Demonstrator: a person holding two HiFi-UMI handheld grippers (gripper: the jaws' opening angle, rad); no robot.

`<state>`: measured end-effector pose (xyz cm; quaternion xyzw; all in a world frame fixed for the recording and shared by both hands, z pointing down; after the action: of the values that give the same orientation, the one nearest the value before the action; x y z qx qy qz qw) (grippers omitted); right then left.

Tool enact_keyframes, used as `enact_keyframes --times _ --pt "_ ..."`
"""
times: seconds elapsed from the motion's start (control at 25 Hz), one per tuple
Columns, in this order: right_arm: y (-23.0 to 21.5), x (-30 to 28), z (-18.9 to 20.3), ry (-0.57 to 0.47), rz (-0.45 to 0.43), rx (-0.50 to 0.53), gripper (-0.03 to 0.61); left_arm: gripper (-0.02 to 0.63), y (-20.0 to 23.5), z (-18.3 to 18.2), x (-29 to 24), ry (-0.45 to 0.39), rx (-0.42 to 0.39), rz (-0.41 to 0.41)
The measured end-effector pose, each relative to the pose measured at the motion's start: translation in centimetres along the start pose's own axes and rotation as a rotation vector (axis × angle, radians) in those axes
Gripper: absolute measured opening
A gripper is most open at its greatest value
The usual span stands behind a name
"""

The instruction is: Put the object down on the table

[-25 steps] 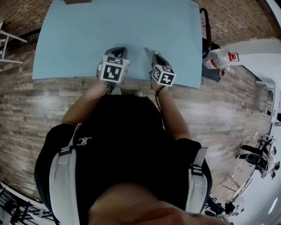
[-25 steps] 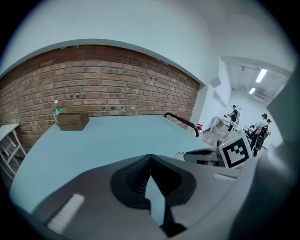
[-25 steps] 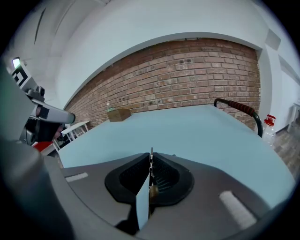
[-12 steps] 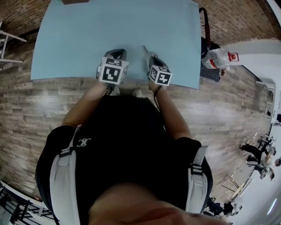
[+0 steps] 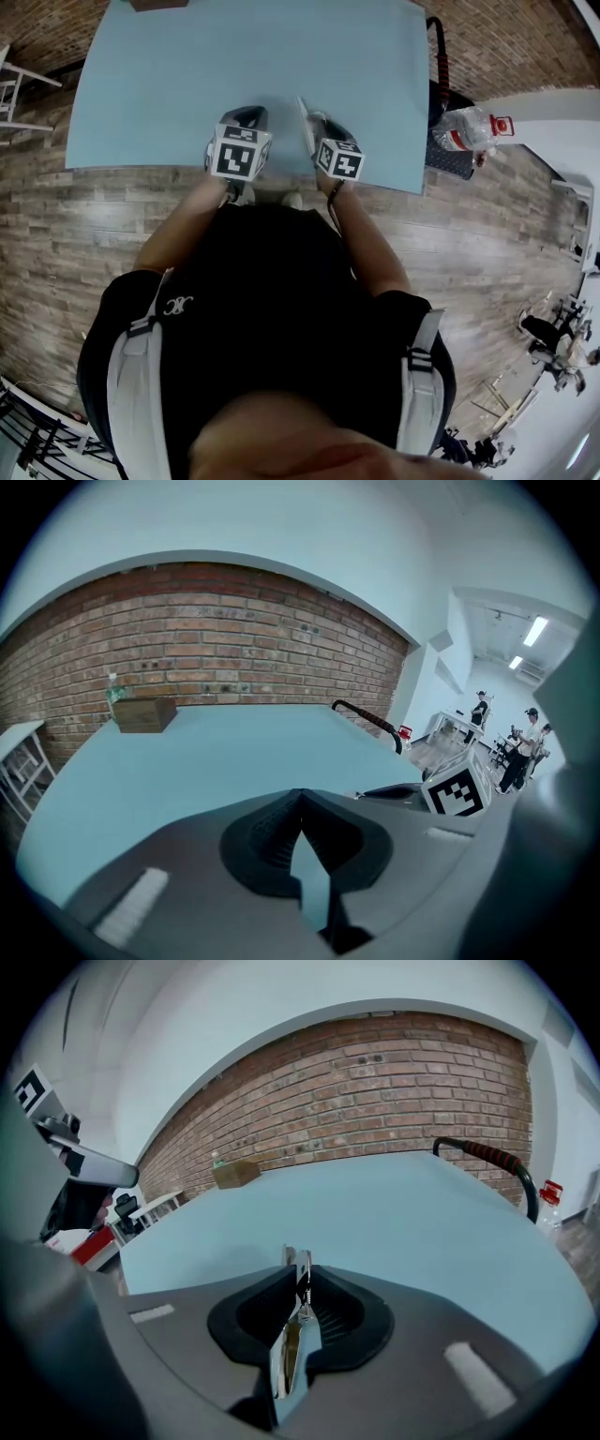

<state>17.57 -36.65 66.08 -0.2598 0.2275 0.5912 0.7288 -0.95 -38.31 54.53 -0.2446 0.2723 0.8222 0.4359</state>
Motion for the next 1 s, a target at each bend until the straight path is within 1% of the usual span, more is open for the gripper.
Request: enact_keyframes --times 0.44,0.64,0.72,0.8,1.0 --pt "-1.5 -1.2 0.2 0.015 -0.037 0.015 0.072 0.0 -0.9 -0.4 -1.1 0.013 -0.006 -0.034" --pt "-1.8 -1.5 -0.1 0.004 -0.047 0.019 0.066 -0.002 -1.2 -0.7 -1.6 0.013 -0.016 -0.033" --pt "-2.1 -1.5 -0.4 -0.003 -0.041 0.028 0.064 -0.002 -1.4 -1.0 -1.9 0.012 -0.019 -0.032" --pt "-2.6 -1.5 -0.7 -0.018 -0.034 0.035 0.078 -0.002 -1.6 -1.2 -2.2 0.013 -0.022 -0.031" --pt "-3.6 -1.4 -1.6 -0.056 -0.023 0.012 0.103 -0.001 -1.8 -1.7 -2.5 0.014 -0.032 -0.03"
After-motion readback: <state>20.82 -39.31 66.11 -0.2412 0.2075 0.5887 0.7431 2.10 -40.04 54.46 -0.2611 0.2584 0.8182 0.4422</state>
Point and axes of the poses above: the fingertips, and each gripper's own axes: x backward along the fingers, y to its left, z out of its underside, the point moved 3 cm from there along x, backward along the fingers, and after that the axes turned 7 degrees about x, right-handed, at the moved point
